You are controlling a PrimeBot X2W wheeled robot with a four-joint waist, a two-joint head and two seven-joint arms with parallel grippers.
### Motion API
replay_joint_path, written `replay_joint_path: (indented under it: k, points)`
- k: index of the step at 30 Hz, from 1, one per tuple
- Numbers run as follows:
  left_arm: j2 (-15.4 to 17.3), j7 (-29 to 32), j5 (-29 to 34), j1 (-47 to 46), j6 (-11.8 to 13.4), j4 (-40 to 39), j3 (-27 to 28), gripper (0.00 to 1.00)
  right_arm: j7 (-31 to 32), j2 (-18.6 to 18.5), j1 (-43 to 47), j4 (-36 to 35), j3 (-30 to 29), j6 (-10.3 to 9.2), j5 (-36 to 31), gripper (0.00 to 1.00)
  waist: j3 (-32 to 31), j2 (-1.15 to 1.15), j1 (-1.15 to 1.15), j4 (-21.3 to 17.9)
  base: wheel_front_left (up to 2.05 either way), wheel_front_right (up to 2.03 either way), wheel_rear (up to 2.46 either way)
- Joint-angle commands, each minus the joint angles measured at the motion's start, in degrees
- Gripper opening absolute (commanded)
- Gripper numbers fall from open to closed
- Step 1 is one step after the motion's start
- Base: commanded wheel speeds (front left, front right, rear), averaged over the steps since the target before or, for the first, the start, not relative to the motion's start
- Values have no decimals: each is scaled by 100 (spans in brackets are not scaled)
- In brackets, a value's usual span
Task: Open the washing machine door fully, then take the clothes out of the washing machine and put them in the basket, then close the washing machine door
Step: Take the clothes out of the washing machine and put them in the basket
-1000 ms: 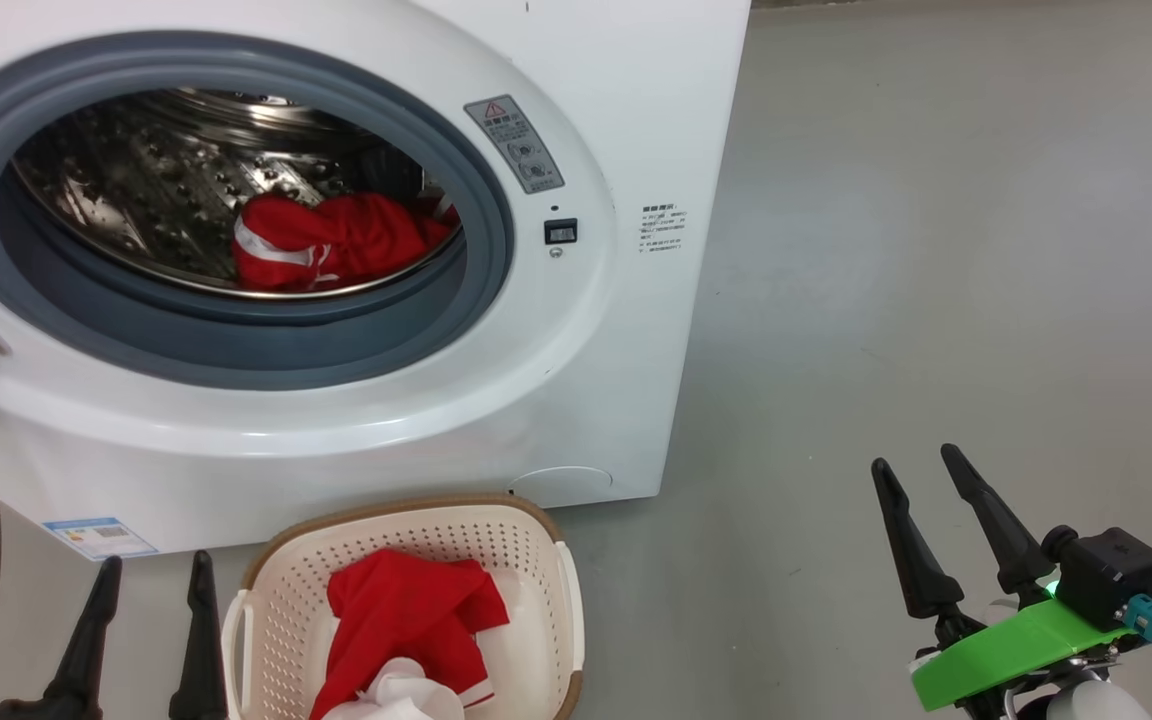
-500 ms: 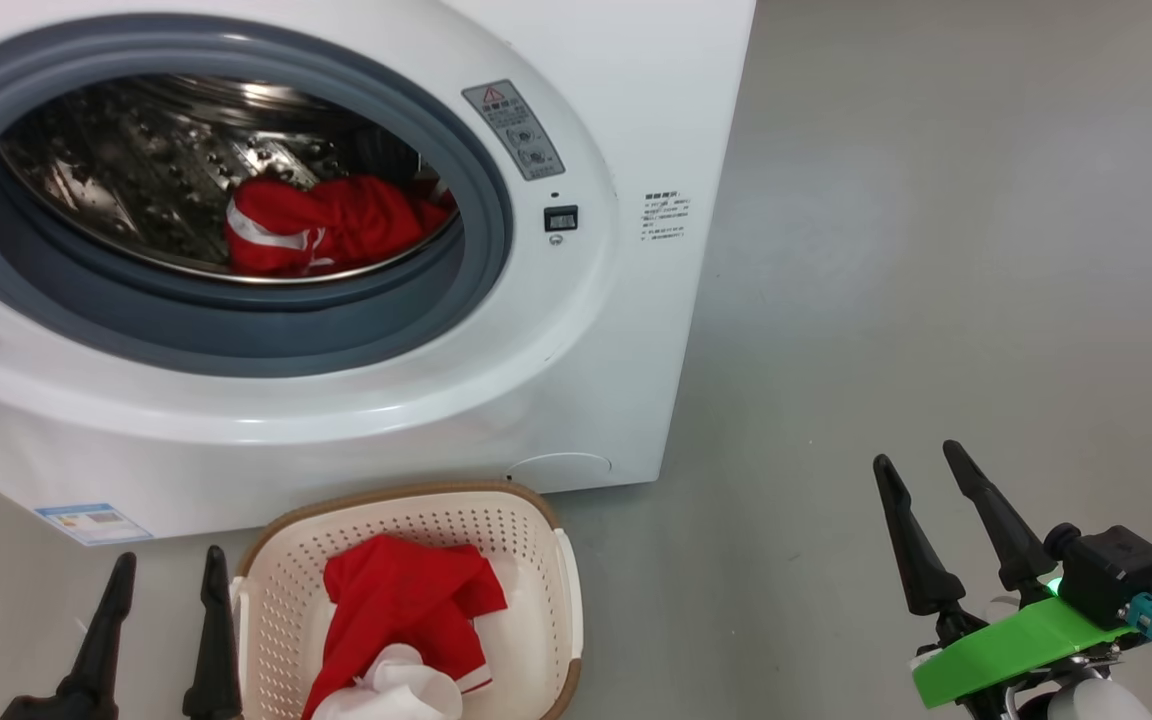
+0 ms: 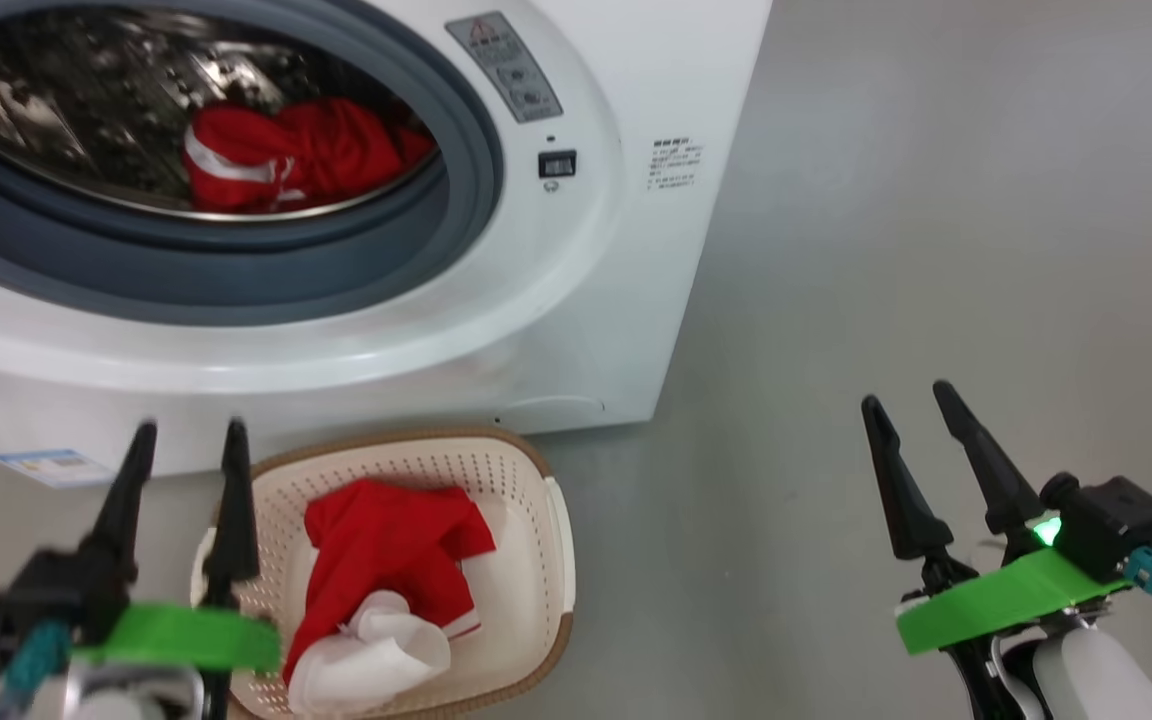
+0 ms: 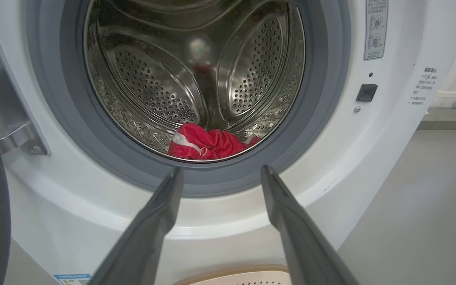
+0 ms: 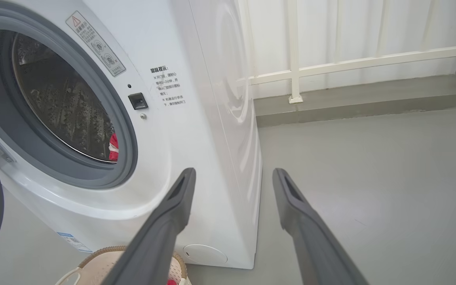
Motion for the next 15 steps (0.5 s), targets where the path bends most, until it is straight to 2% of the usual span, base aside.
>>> replay_joint_path:
  k: [1,8,15]
  points:
    - [161,-29,36,-345,-27,2,123,100,-36,8,-155,-161,112,36,-38,100,271,0,0,-43,0,0,0]
    - [438,45,182,-1955,-13,1188,-93,100,-36,131,-474,-190,169,36,-60,100,764,0,0,-138,0,0,0]
    - [716,404,416,-3512,176,2470,-267,100,-36,247,-759,-206,263,36,-40,100,1158,0,0,-350,0,0,0]
